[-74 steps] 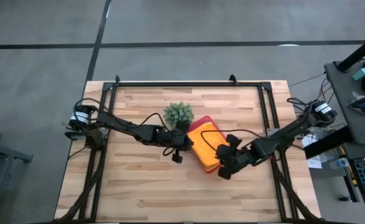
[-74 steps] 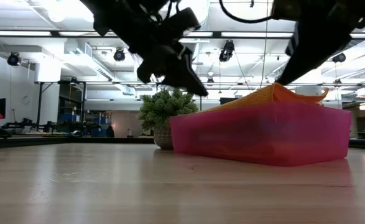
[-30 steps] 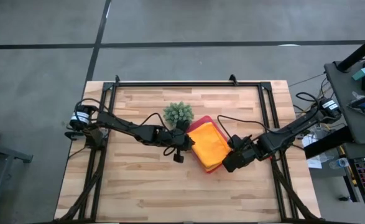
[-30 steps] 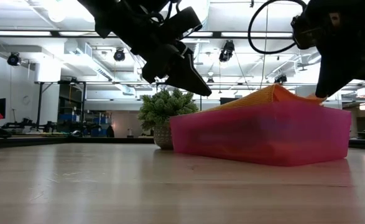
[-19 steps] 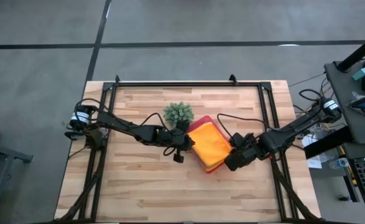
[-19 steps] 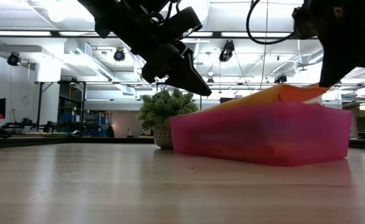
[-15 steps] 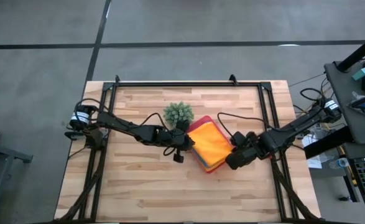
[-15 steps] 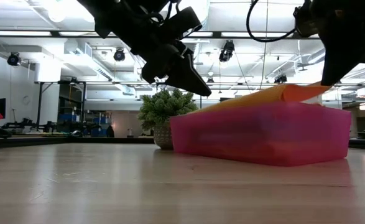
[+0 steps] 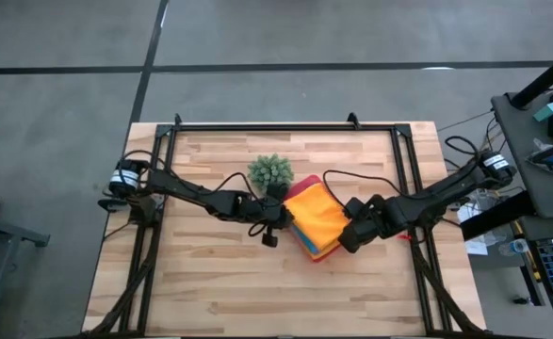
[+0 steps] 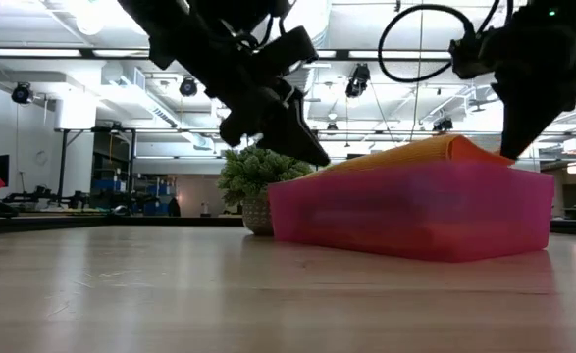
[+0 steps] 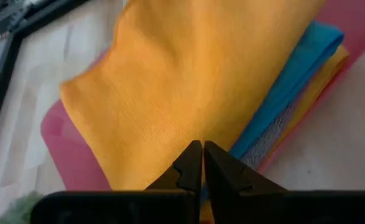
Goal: Fold microfiber towels
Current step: Put the orange microfiber cloth into the pink bin
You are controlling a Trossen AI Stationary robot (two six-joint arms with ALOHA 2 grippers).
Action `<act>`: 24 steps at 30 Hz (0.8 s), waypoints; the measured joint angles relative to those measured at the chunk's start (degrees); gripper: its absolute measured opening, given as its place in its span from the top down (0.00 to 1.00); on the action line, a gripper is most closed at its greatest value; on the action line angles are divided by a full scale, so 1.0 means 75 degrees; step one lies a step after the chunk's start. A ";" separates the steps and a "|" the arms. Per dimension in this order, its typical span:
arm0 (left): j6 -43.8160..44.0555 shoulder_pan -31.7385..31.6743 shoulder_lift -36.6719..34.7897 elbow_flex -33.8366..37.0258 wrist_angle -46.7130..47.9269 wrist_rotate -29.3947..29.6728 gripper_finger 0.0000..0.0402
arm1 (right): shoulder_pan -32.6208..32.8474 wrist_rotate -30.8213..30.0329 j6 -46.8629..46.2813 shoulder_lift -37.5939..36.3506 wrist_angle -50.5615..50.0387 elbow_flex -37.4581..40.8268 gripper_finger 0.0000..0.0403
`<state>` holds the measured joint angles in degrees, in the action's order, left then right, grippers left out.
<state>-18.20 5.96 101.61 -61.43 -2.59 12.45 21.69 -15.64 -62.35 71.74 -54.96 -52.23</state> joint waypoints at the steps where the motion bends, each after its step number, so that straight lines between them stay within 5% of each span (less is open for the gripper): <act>1: 0.0003 0.0000 0.0069 0.0000 -0.0003 0.0000 0.99 | 0.0000 0.0099 0.0034 0.0051 -0.0003 0.0000 0.98; 8: 0.0170 -0.0012 0.0285 0.0009 -0.0120 0.0000 0.99 | 0.0000 0.0606 -0.0007 0.0045 -0.0010 0.0000 0.95; 24: 0.0195 -0.0044 0.0325 0.0009 -0.0169 -0.0003 0.99 | -0.0114 0.0463 -0.0227 -0.0410 -0.1058 -0.0615 0.66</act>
<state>-16.73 5.63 104.05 -61.36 -3.86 12.43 20.84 -12.17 -64.05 68.67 -62.89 -56.84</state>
